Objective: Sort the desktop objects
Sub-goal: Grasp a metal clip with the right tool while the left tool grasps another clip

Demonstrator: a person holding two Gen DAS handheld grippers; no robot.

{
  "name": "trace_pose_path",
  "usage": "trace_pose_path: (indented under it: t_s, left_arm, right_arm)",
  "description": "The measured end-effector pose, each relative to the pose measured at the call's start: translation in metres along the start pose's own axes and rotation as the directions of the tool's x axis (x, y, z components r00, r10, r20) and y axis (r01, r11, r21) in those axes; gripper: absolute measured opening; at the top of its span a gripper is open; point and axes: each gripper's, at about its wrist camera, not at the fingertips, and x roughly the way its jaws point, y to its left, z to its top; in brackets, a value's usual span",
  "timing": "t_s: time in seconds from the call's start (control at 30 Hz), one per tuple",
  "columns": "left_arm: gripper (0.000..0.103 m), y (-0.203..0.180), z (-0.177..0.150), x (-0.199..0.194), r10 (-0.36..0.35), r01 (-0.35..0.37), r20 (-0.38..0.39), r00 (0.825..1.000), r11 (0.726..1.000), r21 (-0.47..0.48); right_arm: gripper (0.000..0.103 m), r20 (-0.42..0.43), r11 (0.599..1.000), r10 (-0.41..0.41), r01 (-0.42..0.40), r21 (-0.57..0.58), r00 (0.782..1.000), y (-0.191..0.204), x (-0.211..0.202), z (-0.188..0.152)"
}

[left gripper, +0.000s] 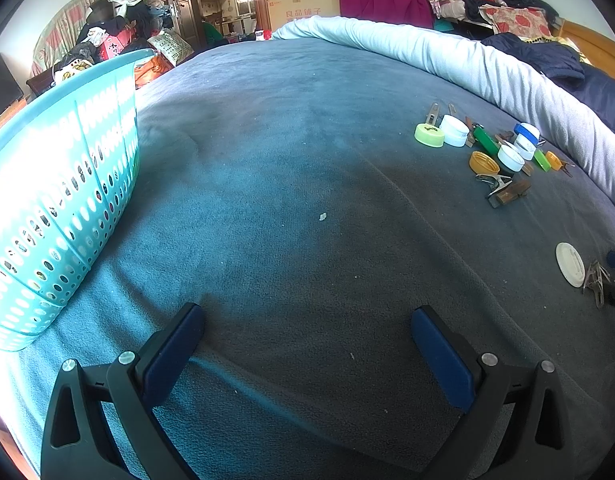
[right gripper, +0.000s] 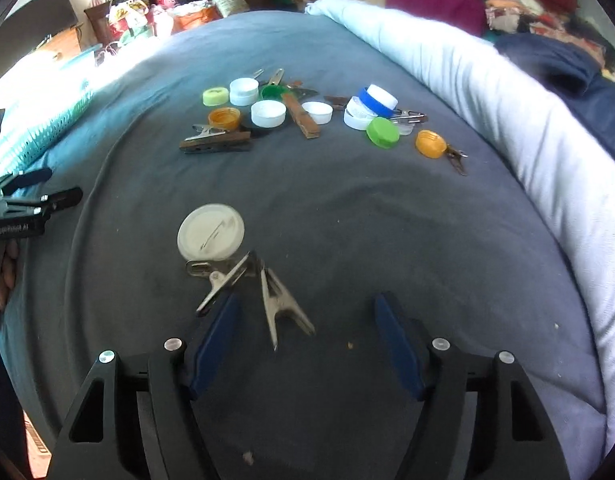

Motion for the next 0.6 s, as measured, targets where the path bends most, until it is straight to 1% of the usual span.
trace_pose_path:
  t_s: [0.03, 0.07, 0.1, 0.2, 0.23, 0.27, 0.3, 0.33, 0.37, 0.4, 0.47, 0.53, 0.6]
  left_arm:
    - [0.103, 0.000, 0.000, 0.000, 0.000, 0.000, -0.001, 1.000, 1.000, 0.000]
    - [0.103, 0.000, 0.000, 0.000, 0.001, -0.001, -0.001, 1.000, 1.000, 0.001]
    - [0.103, 0.000, 0.000, 0.000, 0.003, -0.003, 0.000, 1.000, 1.000, 0.002]
    - [0.103, -0.001, -0.003, -0.002, 0.008, -0.008, 0.006, 1.000, 1.000, 0.009]
    - [0.103, -0.002, -0.002, -0.002, 0.007, -0.007, 0.002, 1.000, 1.000, 0.011]
    - [0.103, -0.004, 0.000, -0.004, -0.010, 0.010, -0.009, 1.000, 1.000, 0.015]
    - [0.102, -0.007, 0.004, -0.008, -0.044, 0.044, -0.012, 0.999, 0.999, 0.018]
    - [0.098, -0.010, 0.007, -0.016, -0.093, 0.093, 0.003, 0.996, 0.995, 0.019]
    - [0.097, -0.016, 0.010, -0.021, -0.148, 0.148, 0.024, 0.989, 0.989, 0.023]
    - [0.097, -0.026, 0.014, -0.026, -0.194, 0.193, 0.027, 0.981, 0.981, 0.037]
    - [0.097, -0.053, 0.020, -0.034, -0.239, 0.236, 0.016, 0.971, 0.966, 0.108]
    - [0.097, -0.091, 0.025, -0.043, -0.279, 0.265, 0.027, 0.960, 0.933, 0.242]
    - [0.097, -0.133, 0.028, -0.047, -0.304, 0.274, 0.026, 0.952, 0.890, 0.363]
  right_arm:
    - [0.048, 0.002, 1.000, -0.008, 0.008, 0.012, 1.000, -0.002, -0.002, 0.001]
    - [0.016, -0.006, 0.999, 0.017, -0.016, 0.028, 1.000, -0.003, -0.003, 0.000]
    - [0.018, -0.006, 0.999, 0.033, -0.032, 0.040, 0.999, -0.004, -0.005, -0.001]
    - [0.018, 0.011, 0.999, 0.030, -0.031, 0.033, 0.999, -0.005, -0.014, -0.012]
    - [0.018, 0.016, 0.998, 0.041, -0.041, 0.055, 0.999, -0.009, -0.017, -0.018]
    - [0.018, 0.023, 0.995, 0.049, -0.050, 0.081, 0.999, -0.013, -0.020, -0.023]
    - [0.018, 0.034, 0.991, 0.064, -0.068, 0.117, 0.997, -0.018, -0.022, -0.029]
    - [0.018, 0.045, 0.987, 0.072, -0.078, 0.143, 0.996, -0.022, -0.020, -0.030]
    - [0.018, 0.058, 0.981, 0.086, -0.095, 0.169, 0.995, -0.025, -0.021, -0.035]
    - [0.017, 0.074, 0.975, 0.098, -0.111, 0.193, 0.992, -0.028, -0.020, -0.038]
    - [0.017, 0.111, 0.962, 0.115, -0.139, 0.237, 0.987, -0.034, -0.017, -0.043]
    - [0.017, 0.134, 0.953, 0.125, -0.157, 0.259, 0.983, -0.037, -0.016, -0.044]
    - [0.017, 0.144, 0.948, 0.138, -0.172, 0.267, 0.980, -0.039, -0.016, -0.044]
